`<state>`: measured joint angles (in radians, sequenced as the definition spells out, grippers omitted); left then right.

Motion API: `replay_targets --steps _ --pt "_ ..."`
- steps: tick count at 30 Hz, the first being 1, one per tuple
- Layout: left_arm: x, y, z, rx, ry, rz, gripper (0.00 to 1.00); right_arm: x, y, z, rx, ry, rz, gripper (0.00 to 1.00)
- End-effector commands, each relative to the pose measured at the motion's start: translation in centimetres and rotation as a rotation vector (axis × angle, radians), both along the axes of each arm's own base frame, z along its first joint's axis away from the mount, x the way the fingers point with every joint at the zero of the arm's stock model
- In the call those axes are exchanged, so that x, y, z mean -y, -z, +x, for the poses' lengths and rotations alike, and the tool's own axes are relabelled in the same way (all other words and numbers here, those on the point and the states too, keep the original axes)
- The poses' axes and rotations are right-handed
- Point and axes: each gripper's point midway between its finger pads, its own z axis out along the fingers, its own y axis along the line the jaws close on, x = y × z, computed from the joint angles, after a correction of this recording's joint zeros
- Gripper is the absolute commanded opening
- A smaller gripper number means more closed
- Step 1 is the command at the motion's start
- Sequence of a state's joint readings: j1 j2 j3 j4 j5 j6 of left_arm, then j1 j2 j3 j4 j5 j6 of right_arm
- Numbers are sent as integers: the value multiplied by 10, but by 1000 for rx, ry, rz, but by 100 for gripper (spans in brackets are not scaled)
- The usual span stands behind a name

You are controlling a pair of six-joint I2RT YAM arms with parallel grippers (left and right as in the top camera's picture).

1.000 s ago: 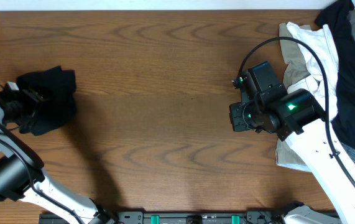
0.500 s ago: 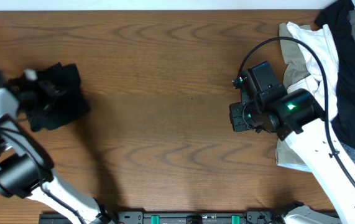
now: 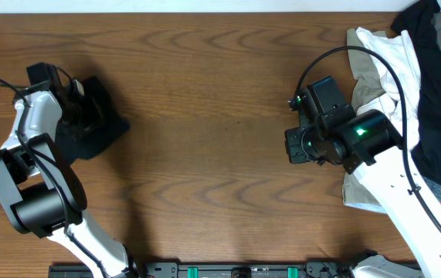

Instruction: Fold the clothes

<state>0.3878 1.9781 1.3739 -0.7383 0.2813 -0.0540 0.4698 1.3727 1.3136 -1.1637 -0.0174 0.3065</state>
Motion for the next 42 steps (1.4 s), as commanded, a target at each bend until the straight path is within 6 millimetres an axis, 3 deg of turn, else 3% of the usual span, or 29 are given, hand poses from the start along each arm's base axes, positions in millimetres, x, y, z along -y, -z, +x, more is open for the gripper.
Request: replay_targets --steps 1,3,6,8,12,14,18,22,27,31,42 --pt "-17 7 -32 -135 -63 86 33 5 2 2 -1 24 -16 18" --pt "-29 6 -42 -174 -119 122 26 7 2 3 4 27 -26 18" --pt "-45 -3 -41 -155 -173 143 26 8 2 3 8 31 -34 18" --pt "-58 -13 -33 -117 -196 158 34 9 2 4 8 31 -34 18" --pt "-91 -45 -16 -41 -247 242 38 9 2 4 10 32 -38 18" --pt "-99 -62 -8 -1 -259 258 45 9 2 4 11 33 -38 18" --pt "-96 -88 2 52 -251 242 46 8 1 6 20 33 -32 18" --pt "-63 -98 15 114 -194 119 46 7 0 8 29 33 -28 19" --pt "-26 -87 17 73 -115 88 41 7 0 8 29 33 -27 18" --pt "-2 -64 15 22 -52 103 41 7 0 8 29 33 -27 18" --pt "7 2 -12 -147 -19 138 41 8 1 5 17 32 -34 18"
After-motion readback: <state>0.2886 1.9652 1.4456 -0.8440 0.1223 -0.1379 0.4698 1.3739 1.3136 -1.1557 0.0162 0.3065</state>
